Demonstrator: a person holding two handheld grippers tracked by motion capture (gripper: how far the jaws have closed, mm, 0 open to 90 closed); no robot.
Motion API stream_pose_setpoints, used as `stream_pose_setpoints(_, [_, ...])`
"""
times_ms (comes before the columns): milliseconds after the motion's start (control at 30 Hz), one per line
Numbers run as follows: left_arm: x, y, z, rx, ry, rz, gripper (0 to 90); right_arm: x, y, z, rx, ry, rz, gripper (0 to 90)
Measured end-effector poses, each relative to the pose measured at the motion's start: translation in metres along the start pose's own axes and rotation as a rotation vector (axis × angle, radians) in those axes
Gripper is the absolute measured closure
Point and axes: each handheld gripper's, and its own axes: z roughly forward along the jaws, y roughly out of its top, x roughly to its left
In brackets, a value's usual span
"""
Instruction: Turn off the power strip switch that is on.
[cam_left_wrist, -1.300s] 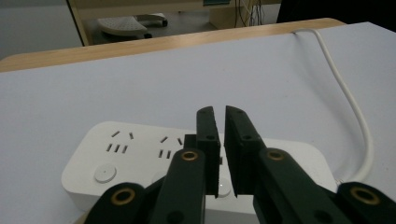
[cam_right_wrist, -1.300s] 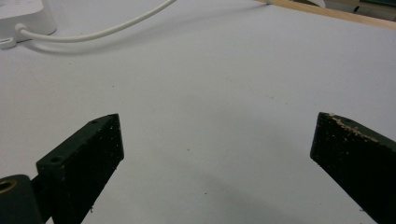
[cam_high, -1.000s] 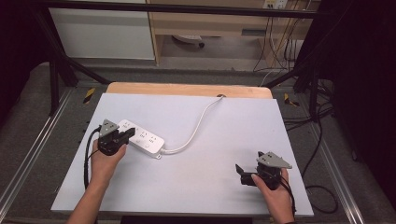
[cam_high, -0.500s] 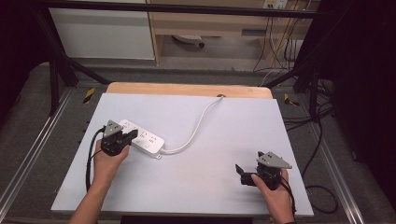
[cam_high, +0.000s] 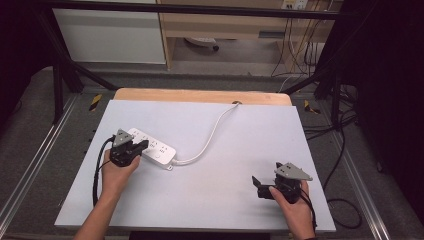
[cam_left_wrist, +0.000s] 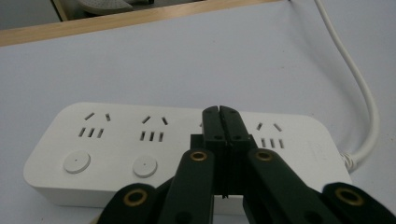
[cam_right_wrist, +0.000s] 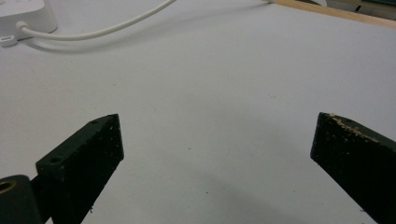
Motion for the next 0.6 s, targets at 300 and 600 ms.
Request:
stream_pose_setpoints(300, [0.0035,-0.0045,0.0038,0.024,-0.001,0.011,90.0,0.0005,0.0001,-0.0001,-0.001,0.001,-0.003,2.8])
stream_pose_setpoints(600, [0.0065,-0.0088,0.0073,0.038,-0.008,0.012,90.0,0.0004,0.0002,0.0001,-0.001,0.001,-0.004,2.8])
